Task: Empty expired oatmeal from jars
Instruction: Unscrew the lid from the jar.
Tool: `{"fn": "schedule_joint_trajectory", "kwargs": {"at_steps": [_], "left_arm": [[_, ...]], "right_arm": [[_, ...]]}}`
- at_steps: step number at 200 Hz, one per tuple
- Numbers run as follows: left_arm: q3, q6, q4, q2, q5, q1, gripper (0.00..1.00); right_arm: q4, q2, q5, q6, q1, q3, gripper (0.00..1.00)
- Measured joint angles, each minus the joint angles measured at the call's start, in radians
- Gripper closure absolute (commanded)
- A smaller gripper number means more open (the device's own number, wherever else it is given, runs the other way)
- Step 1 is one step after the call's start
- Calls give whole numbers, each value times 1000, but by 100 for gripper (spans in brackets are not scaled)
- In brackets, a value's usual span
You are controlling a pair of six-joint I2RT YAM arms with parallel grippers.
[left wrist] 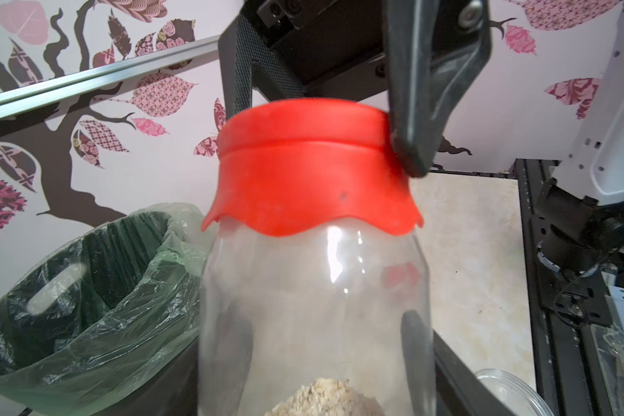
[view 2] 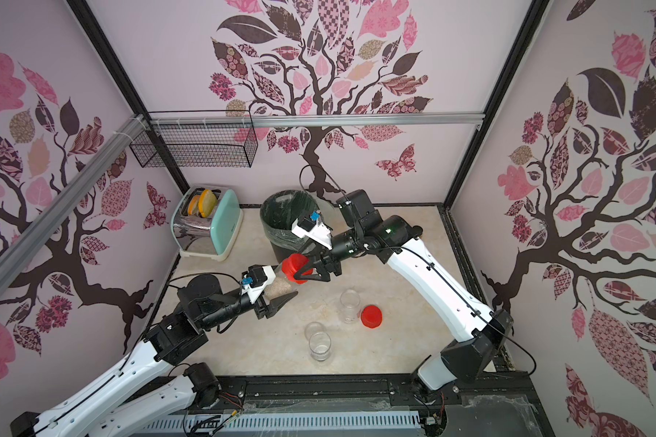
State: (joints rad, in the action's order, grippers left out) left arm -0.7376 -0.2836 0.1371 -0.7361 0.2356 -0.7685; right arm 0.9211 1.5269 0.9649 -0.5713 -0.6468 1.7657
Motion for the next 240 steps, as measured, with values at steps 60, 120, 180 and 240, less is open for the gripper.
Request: {"fn": "schedule_joint_trajectory", "kwargs": {"at_steps": [60, 120, 180, 240], "left_arm": [[0, 16, 0, 27, -42, 12, 68], [1, 29, -10, 2, -97, 13, 70], [-5, 29, -32, -60, -90, 13, 70], [-6, 28, -39, -61, -72, 13, 69]], "right_arm": [[227, 120, 63, -293, 9, 259, 0], [-67, -13, -112, 250, 11, 88, 0], [-221, -198, -310, 639, 12, -112, 0], [-208, -183, -286, 700, 11, -166, 0]]}}
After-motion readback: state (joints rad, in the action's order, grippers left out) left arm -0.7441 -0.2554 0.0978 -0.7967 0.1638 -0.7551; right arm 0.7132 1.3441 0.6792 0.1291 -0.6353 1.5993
